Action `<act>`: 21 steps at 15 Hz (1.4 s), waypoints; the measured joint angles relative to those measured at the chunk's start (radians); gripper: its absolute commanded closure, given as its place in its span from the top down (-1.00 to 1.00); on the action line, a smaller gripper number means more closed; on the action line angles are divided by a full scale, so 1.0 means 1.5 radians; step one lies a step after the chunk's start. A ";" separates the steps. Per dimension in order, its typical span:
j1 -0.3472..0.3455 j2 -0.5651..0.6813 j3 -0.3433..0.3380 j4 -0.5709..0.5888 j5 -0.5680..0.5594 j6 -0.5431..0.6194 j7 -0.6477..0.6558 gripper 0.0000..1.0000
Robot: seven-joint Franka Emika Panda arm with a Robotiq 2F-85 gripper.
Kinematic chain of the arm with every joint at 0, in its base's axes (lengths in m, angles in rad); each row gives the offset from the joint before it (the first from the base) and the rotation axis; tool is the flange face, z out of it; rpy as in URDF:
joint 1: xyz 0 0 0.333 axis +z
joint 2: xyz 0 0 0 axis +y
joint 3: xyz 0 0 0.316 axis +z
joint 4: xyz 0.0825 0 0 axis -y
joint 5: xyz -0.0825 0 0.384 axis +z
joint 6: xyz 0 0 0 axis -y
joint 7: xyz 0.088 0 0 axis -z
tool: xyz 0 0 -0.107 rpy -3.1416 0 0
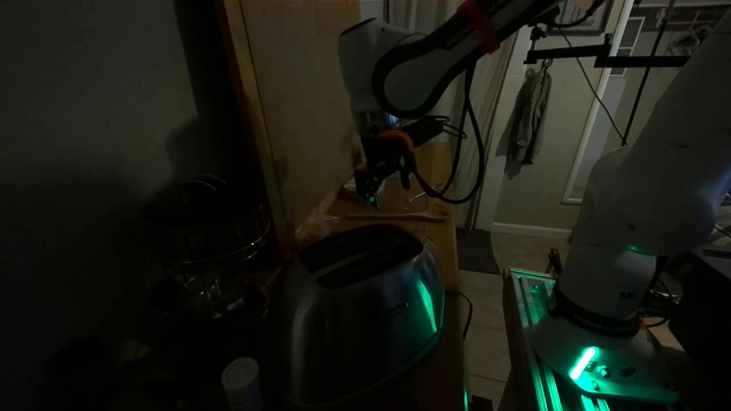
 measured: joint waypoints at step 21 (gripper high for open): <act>0.001 0.015 -0.153 -0.118 0.087 0.305 -0.297 1.00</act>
